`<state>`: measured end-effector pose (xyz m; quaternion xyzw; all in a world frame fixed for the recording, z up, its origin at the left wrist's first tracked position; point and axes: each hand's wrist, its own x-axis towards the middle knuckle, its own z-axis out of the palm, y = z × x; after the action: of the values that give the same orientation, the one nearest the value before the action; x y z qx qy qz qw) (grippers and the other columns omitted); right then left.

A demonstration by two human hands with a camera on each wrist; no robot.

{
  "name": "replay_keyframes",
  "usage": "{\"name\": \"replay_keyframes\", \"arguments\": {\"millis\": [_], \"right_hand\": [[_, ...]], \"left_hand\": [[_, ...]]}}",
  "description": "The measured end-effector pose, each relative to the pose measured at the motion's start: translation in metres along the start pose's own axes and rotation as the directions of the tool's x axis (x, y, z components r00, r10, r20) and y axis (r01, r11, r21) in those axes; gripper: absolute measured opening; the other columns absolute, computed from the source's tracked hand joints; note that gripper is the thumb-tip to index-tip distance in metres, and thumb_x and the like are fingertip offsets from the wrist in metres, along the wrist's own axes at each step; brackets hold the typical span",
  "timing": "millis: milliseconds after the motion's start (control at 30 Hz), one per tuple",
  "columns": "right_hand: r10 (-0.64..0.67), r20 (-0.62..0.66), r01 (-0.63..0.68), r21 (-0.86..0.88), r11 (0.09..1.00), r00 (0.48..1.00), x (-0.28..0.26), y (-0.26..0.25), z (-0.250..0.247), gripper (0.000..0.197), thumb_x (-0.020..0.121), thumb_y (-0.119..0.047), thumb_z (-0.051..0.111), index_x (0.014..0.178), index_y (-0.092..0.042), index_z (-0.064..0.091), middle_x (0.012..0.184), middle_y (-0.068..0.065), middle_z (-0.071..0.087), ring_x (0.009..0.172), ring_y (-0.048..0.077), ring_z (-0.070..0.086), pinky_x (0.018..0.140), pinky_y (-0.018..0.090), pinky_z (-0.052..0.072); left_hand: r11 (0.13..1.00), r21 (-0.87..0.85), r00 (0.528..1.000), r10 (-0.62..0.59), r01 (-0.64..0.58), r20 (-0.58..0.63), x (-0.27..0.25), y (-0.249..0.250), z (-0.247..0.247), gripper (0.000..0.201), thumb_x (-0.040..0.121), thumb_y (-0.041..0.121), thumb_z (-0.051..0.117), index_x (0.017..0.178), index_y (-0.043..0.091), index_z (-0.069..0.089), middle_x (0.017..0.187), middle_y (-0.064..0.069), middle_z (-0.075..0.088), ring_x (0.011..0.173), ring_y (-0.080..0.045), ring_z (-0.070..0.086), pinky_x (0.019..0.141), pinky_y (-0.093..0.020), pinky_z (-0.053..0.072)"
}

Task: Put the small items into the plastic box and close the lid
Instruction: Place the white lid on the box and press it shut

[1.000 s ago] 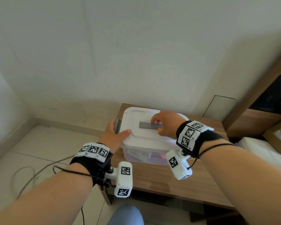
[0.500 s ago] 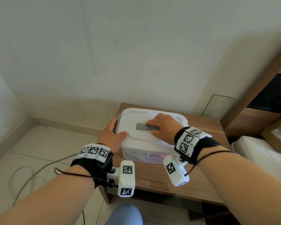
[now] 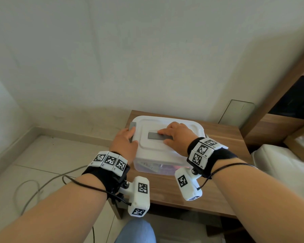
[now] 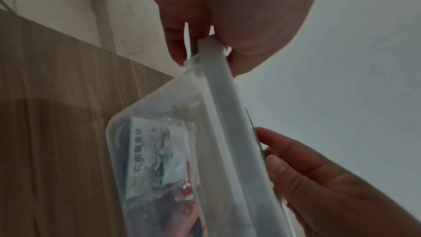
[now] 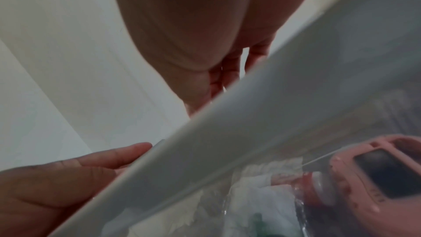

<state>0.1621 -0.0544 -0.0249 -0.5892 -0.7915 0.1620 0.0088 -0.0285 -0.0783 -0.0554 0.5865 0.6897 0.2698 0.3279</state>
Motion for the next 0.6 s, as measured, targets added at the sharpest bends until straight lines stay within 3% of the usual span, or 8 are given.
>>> {"name": "replay_keyframes", "arguments": {"millis": [167, 266, 433, 533, 600], "right_hand": [[0.026, -0.046, -0.025, 0.03, 0.999, 0.999, -0.001, 0.003, -0.001, 0.045, 0.091, -0.026, 0.048, 0.136, -0.027, 0.048, 0.129, 0.003, 0.05, 0.122, 0.024, 0.044, 0.104, 0.038, 0.038], [0.161, -0.184, -0.15, 0.073, 0.986, 0.97, -0.011, 0.015, 0.0, 0.048, 0.088, -0.033, 0.051, 0.135, -0.027, 0.047, 0.134, 0.002, 0.049, 0.128, 0.026, 0.041, 0.107, 0.038, 0.033], [0.511, -0.269, -0.47, 0.203, 0.859, 0.816, -0.037, 0.044, 0.004, 0.071, 0.076, -0.058, 0.057, 0.135, -0.023, 0.041, 0.138, 0.005, 0.042, 0.127, 0.03, 0.037, 0.103, 0.044, 0.035], [0.638, -0.195, -0.581, 0.28, 0.764, 0.745, -0.041, 0.057, 0.009, 0.082, 0.071, -0.067, 0.056, 0.134, -0.016, 0.04, 0.137, 0.011, 0.044, 0.126, 0.034, 0.039, 0.101, 0.046, 0.037], [0.698, -0.099, -0.62, 0.383, 0.685, 0.71, -0.04, 0.062, 0.013, 0.089, 0.069, -0.069, 0.057, 0.134, -0.01, 0.04, 0.134, 0.014, 0.048, 0.119, 0.034, 0.048, 0.095, 0.045, 0.045]], "left_hand": [[0.999, 0.037, 1.0, 0.018, -0.018, -0.001, -0.001, 0.0, 0.005, 0.055, 0.093, 0.013, 0.043, 0.147, 0.014, 0.034, 0.154, -0.01, 0.033, 0.139, -0.025, 0.036, 0.113, -0.03, 0.028], [0.999, 0.025, 1.0, 0.031, -0.031, 0.002, 0.0, -0.001, 0.008, 0.055, 0.094, 0.014, 0.041, 0.148, 0.014, 0.033, 0.151, -0.015, 0.035, 0.137, -0.027, 0.037, 0.112, -0.033, 0.031], [1.0, 0.014, 1.0, 0.005, -0.005, -0.01, 0.001, 0.002, 0.01, 0.055, 0.095, 0.013, 0.039, 0.149, 0.015, 0.029, 0.156, -0.01, 0.027, 0.143, -0.024, 0.029, 0.114, -0.03, 0.024], [1.0, 0.01, 1.0, 0.002, -0.002, -0.012, 0.002, 0.007, 0.01, 0.054, 0.095, 0.012, 0.038, 0.149, 0.014, 0.03, 0.156, -0.01, 0.029, 0.143, -0.024, 0.029, 0.114, -0.029, 0.024], [1.0, 0.005, 1.0, 0.0, 0.0, -0.013, 0.003, 0.008, 0.011, 0.054, 0.095, 0.011, 0.037, 0.149, 0.015, 0.03, 0.155, -0.01, 0.029, 0.142, -0.025, 0.03, 0.113, -0.029, 0.024]]}}
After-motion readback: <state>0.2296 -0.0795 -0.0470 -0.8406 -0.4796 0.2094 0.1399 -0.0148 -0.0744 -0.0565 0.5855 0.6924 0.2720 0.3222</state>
